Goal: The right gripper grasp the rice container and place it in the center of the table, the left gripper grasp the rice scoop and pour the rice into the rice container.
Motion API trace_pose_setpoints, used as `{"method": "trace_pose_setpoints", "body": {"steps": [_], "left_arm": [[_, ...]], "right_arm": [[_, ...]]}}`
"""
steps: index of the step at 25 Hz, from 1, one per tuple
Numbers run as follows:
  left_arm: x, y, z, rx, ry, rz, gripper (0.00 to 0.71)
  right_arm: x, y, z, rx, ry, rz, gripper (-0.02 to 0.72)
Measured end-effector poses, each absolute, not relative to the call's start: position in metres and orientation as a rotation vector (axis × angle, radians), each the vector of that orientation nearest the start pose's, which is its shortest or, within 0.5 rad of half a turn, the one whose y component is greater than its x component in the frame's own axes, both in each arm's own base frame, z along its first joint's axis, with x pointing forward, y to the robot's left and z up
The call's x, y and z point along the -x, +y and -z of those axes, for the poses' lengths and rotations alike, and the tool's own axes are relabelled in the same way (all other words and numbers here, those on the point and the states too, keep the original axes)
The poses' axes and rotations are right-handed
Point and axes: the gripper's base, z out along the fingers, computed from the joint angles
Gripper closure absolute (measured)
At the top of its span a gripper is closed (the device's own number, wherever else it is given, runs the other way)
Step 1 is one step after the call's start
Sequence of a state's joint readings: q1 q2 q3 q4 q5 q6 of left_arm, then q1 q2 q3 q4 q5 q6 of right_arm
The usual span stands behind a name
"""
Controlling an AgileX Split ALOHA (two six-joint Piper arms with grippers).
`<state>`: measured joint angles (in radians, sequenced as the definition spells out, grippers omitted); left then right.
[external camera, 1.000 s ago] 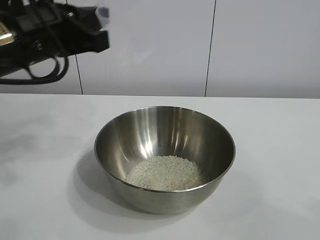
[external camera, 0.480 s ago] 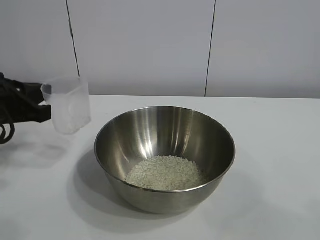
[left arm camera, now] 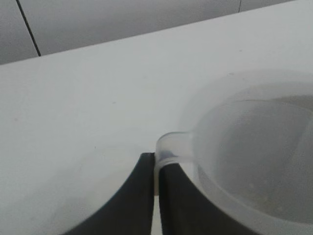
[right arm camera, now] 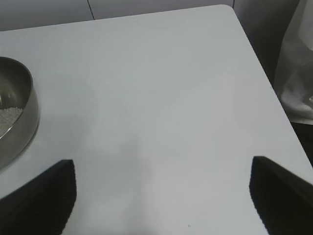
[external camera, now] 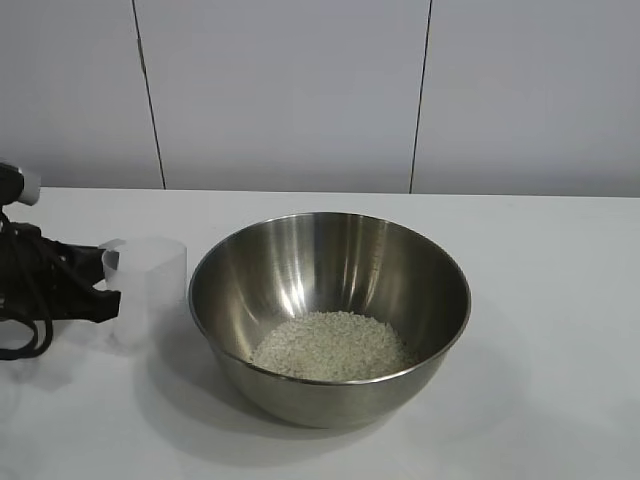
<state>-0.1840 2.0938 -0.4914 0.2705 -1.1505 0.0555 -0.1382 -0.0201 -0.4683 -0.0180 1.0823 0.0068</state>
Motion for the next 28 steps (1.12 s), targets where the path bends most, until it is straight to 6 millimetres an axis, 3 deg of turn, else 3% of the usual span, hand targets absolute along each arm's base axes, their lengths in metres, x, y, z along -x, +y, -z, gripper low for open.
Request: {"method": "trace_pose_setpoints", "body": {"steps": [4,6,11,13,21,24,28], "left_arm": [[-0.283,-0.075,-0.065,-0.474,1.879,0.269,0.682],[-0.283,-0.075,-0.064,-0.465,1.894,0.277,0.625],[-0.273,-0.073,-0.059,-0.459,1.938,0.286,0.329],[-0.266,-0.072,-0.056,-0.46,1.963,0.288,0.268],[-0.219,-0.06,-0.052,-0.444,2.104,0.267,0.231],[-0.209,-0.056,-0.062,-0.46,2.092,0.214,0.231],[-0.213,-0.055,-0.09,-0.471,1.997,0.182,0.231]], "right_arm": [[0.005,-0.001,-0.267,-0.152,2.073,0.102,0.044],[0.005,-0.001,-0.267,-0.152,2.073,0.102,0.044],[0.005,-0.001,-0.267,-0.152,2.073,0.102,0.044],[0.005,-0.001,-0.267,-0.152,2.073,0.102,0.044],[0.005,-0.001,-0.267,-0.152,2.073,0.102,0.044],[0.005,-0.001,-0.267,-0.152,2.073,0.102,0.044],[0.005,-0.001,-0.267,-0.152,2.073,0.102,0.044]]}}
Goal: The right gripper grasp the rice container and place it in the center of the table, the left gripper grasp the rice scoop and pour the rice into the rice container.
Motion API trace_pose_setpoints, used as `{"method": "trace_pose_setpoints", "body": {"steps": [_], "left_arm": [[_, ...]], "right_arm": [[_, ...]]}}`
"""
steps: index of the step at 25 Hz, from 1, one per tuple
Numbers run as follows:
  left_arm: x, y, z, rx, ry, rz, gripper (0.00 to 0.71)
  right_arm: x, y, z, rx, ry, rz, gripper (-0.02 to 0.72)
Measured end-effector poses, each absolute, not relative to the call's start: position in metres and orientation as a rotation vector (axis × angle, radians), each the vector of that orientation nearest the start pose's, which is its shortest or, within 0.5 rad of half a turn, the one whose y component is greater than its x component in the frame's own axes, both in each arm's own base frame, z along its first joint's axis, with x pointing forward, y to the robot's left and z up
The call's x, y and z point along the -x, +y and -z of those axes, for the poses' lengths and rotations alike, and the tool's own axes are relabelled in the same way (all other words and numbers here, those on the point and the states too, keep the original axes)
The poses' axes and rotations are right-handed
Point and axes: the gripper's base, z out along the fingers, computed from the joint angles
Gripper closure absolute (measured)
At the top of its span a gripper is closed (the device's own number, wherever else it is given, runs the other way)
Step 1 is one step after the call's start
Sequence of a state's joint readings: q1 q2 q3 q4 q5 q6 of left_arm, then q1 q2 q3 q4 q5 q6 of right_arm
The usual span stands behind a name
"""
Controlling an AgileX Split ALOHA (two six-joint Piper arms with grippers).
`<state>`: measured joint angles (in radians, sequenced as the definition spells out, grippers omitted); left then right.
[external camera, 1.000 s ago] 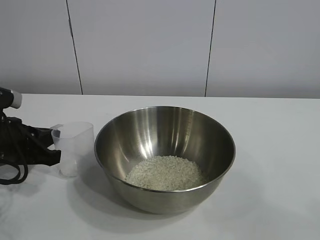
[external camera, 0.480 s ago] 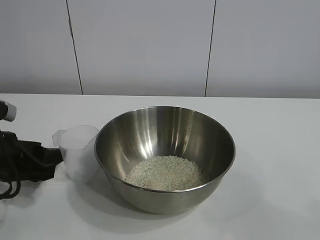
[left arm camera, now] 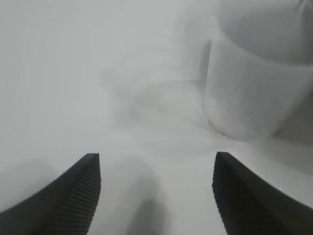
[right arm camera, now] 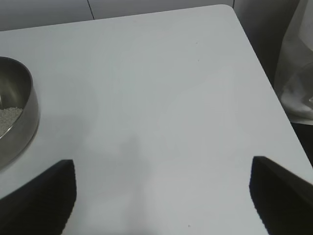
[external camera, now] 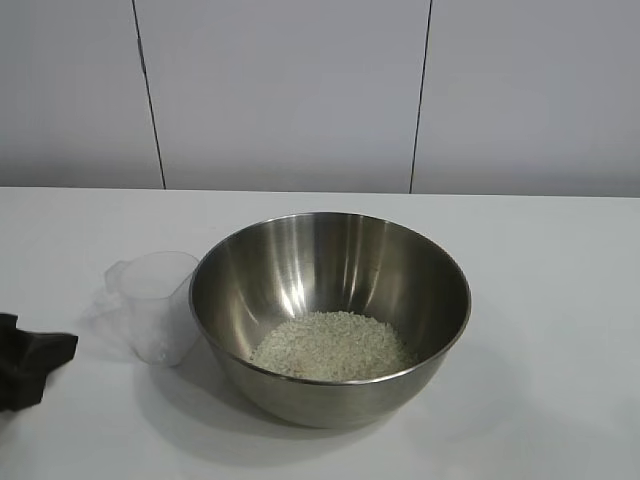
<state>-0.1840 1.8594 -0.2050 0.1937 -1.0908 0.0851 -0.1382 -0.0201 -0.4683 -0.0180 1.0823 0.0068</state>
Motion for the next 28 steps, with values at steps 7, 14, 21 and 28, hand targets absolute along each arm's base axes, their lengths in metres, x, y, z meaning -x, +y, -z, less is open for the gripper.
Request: {"method": "trace_pose_setpoints", "body": {"steps": [7,14,21,28], "left_arm": [[-0.249,-0.064,-0.158,-0.531,2.146,0.124,0.231],[-0.299,-0.054,-0.267,-0.354,2.342,-0.118,0.22],[-0.325,0.033,-0.322,-0.152,2.382,0.08,0.212],[-0.287,0.163,-0.347,0.252,2.268,-0.06,0.21]], "right_arm": [[0.005,-0.001,-0.267,-0.151,2.072,0.102,0.044],[0.005,-0.001,-0.267,-0.151,2.072,0.102,0.044],[0.005,-0.001,-0.267,-0.151,2.072,0.102,0.044],[0.005,-0.001,-0.267,-0.151,2.072,0.102,0.044]]}}
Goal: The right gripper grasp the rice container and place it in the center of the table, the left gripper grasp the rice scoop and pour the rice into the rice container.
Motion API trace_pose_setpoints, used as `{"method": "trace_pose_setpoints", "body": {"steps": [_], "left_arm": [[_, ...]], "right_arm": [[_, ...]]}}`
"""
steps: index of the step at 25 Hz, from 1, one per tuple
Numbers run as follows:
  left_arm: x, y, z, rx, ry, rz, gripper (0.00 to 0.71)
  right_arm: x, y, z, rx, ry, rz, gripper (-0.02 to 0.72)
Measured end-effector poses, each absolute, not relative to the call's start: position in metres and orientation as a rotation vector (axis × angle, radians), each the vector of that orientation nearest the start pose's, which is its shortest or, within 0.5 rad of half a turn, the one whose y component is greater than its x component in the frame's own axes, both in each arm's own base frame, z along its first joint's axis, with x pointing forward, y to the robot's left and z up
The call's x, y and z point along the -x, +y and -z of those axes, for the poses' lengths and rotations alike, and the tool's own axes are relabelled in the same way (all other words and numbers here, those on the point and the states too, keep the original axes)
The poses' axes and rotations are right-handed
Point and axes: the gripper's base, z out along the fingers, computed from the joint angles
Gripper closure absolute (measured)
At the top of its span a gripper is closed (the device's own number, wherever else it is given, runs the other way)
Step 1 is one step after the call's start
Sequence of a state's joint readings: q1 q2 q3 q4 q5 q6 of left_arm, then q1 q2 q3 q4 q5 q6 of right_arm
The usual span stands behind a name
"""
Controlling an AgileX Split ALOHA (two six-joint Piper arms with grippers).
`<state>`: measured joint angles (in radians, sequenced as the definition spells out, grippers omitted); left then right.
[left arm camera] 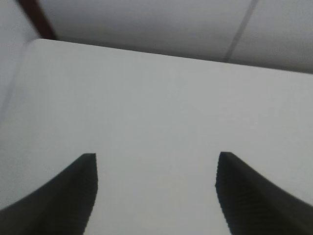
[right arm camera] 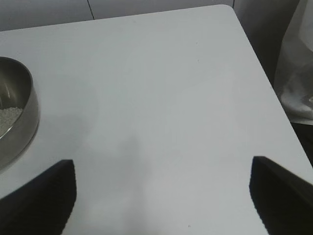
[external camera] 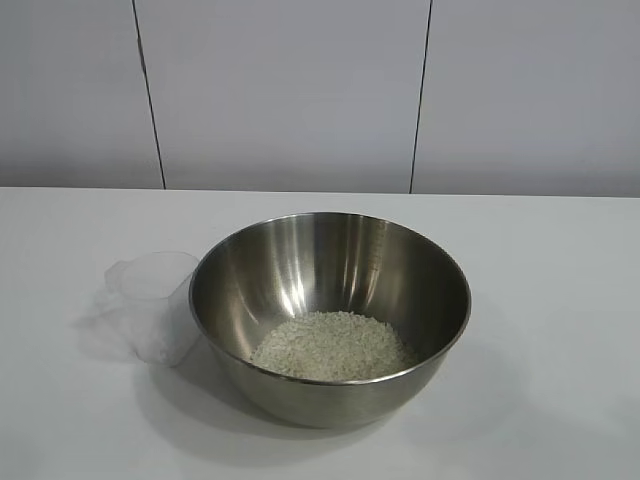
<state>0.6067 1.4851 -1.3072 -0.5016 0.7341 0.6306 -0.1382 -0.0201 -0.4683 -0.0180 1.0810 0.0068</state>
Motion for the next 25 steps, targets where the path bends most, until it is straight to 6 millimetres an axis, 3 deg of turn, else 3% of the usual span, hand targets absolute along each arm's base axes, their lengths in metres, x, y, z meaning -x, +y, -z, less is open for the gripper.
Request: {"method": "trace_pose_setpoints", "body": {"steps": [2,5,10,15,20,25], "left_arm": [[-0.273,0.175,-0.353,0.305,2.26,-0.086,0.21],[-0.256,0.164,-0.371,0.282,2.246,-0.074,0.21],[-0.216,0.096,-0.429,0.087,2.116,0.001,0.21],[-0.181,0.027,-0.452,-0.19,2.079,0.186,0.21],[-0.121,-0.01,-0.471,-0.305,2.007,0.191,0.21],[-0.061,-0.02,-0.478,-0.249,1.951,0.054,0.199]], "right_arm": [[0.005,-0.001,-0.267,-0.152,2.073,0.102,0.044],[0.005,-0.001,-0.267,-0.152,2.073,0.102,0.044],[0.005,-0.001,-0.267,-0.152,2.073,0.102,0.044],[0.005,-0.001,-0.267,-0.152,2.073,0.102,0.044],[0.005,-0.001,-0.267,-0.152,2.073,0.102,0.044],[0.005,-0.001,-0.267,-0.152,2.073,0.102,0.044]]}}
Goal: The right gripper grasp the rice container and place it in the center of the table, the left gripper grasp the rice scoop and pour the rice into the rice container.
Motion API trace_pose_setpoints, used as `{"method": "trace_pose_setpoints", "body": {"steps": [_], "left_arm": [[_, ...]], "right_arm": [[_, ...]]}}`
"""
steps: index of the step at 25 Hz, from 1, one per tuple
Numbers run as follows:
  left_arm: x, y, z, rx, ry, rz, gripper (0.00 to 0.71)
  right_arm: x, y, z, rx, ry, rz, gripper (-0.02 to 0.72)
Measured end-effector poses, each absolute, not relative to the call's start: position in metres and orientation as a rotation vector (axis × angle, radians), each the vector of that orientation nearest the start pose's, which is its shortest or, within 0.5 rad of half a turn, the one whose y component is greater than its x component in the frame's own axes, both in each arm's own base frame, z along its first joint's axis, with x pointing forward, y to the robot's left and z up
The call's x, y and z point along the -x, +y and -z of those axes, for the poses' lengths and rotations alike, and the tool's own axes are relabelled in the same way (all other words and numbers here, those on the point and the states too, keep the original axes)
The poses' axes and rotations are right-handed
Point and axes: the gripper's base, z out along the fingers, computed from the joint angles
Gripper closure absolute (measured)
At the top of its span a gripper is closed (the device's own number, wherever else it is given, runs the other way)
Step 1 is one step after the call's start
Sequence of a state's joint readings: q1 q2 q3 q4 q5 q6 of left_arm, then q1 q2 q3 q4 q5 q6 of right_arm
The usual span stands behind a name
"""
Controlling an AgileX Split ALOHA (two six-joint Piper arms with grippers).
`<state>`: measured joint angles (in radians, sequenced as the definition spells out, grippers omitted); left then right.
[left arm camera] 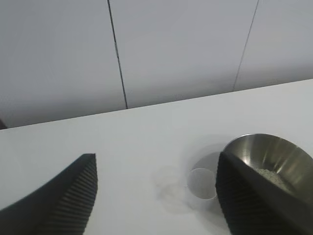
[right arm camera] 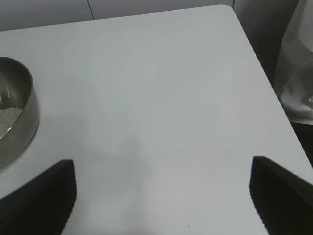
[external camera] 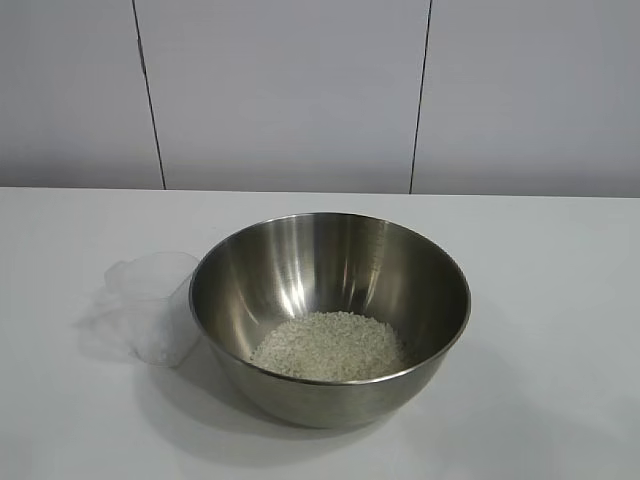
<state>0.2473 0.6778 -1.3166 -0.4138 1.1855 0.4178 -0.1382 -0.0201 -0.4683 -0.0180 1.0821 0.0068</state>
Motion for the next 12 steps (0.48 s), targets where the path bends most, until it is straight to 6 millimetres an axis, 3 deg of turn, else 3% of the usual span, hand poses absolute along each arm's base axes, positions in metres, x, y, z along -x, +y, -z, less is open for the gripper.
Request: {"method": "trace_pose_setpoints", "body": {"steps": [6,12], "left_arm": [[-0.012,-0.007,-0.446,-0.12,1.931,-0.104,0.056],[0.035,-0.003,-0.395,-0.016,1.871,0.007,0.02]], "right_arm": [[0.005,-0.001,-0.267,-0.152,2.073,0.102,0.044],[0.005,-0.001,-0.267,-0.151,2.073,0.102,0.044]]}}
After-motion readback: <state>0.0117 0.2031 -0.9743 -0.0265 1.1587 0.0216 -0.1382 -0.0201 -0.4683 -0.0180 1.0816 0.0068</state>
